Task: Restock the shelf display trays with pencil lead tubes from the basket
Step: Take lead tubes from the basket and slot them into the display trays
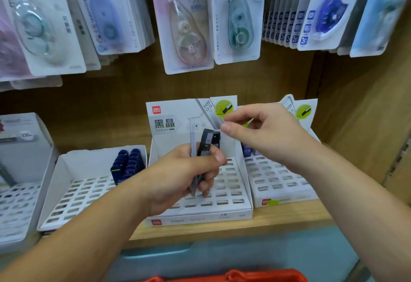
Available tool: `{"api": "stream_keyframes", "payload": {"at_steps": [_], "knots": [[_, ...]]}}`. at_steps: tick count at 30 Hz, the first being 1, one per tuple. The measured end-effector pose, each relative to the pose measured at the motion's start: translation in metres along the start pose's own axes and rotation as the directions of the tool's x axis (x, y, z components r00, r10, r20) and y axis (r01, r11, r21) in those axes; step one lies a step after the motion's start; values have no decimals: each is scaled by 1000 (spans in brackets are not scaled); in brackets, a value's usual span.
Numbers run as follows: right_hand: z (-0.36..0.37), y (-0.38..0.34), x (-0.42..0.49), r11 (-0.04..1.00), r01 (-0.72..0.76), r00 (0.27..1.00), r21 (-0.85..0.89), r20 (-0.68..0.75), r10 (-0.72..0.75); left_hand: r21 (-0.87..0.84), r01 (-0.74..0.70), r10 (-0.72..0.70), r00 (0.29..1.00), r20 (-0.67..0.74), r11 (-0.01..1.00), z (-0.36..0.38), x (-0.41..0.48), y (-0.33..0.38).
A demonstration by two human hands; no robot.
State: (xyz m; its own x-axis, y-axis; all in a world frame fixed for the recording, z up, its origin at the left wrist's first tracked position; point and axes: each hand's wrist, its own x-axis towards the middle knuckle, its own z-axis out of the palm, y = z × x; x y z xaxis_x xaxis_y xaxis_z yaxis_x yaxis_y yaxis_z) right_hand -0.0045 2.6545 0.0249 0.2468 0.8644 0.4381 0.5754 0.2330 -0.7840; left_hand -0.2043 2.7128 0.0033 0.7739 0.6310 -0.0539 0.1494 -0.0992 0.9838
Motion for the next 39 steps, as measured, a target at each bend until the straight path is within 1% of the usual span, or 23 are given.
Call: {"api": "stream_keyframes", "payload": {"at_steps": [1, 2, 4, 6, 8, 10, 12, 14, 19, 22, 24, 25, 26, 27, 29, 30, 33, 34, 36, 37, 39], "knots": [[6, -9, -1, 995, -2, 997, 96, 83, -6, 9, -7, 7, 1000, 15, 1000, -1, -2, 3], [13, -17, -2, 990, 0, 989, 144, 149, -21, 14, -10, 10, 1000, 30, 1000, -1, -4, 5], [26, -26, -3, 981, 5, 979, 195, 201, -45, 13, -20, 19, 999, 45, 1000, -3, -6, 8], [32, -25, -1, 967, -32, 987, 251, 161, -9, 11, -33, 33, 999, 25, 999, -7, -10, 10], [32, -21, 3, 960, -79, 996, 268, 61, 64, 34, -19, 20, 1000, -15, 999, -13, -13, 12], [29, -15, 8, 956, -115, 990, 270, -48, 132, 58, 30, -25, 996, -86, 998, -21, -15, 13], [26, -11, 10, 958, -131, 981, 253, -105, 162, 62, 51, -38, 981, -190, 997, -27, -16, 15], [27, -11, 10, 955, -139, 980, 261, -106, 171, 59, 39, -22, 962, -272, 997, -28, -14, 15], [37, -17, 8, 905, -190, 972, 381, -58, 229, 220, 4, 70, 943, -326, 975, -14, -10, 11], [42, -18, 9, 895, -199, 966, 399, -75, 249, 333, -31, 179, 888, -424, 943, -15, -5, 7], [41, -17, 9, 896, -197, 972, 398, -42, 232, 369, -41, 226, 851, -473, 928, -17, -4, 7], [39, -15, 9, 889, -196, 977, 413, -1, 215, 357, -44, 224, 847, -483, 933, -18, -4, 6], [37, -14, 9, 881, -191, 981, 433, 46, 190, 308, -53, 201, 856, -476, 950, -20, -4, 6], [34, -12, 9, 877, -181, 983, 446, 87, 159, 221, -62, 159, 877, -453, 973, -20, -5, 6], [29, -8, 8, 887, -149, 987, 437, 117, 108, 54, -68, 84, 913, -398, 996, -20, -6, 5], [27, -6, 8, 891, -139, 988, 433, 116, 98, 17, -63, 65, 924, -376, 998, -20, -6, 5], [24, -2, 8, 869, -156, 986, 469, 132, 106, 37, -30, 41, 938, -344, 999, -17, -3, 4], [22, -2, 8, 861, -163, 985, 482, 123, 118, 39, -17, 30, 936, -351, 999, -15, -1, 4], [11, 0, 11, 862, -152, 988, 483, 59, 141, -3, 6, -7, 930, -367, 1000, -12, 2, 5], [2, 3, 11, 885, -133, 990, 445, 15, 142, -37, 15, -27, 932, -361, 999, -9, 4, 5], [-18, 10, 9, 961, -101, 990, 257, -71, 123, -115, 19, -57, 940, -337, 993, -2, 9, 5]]}}
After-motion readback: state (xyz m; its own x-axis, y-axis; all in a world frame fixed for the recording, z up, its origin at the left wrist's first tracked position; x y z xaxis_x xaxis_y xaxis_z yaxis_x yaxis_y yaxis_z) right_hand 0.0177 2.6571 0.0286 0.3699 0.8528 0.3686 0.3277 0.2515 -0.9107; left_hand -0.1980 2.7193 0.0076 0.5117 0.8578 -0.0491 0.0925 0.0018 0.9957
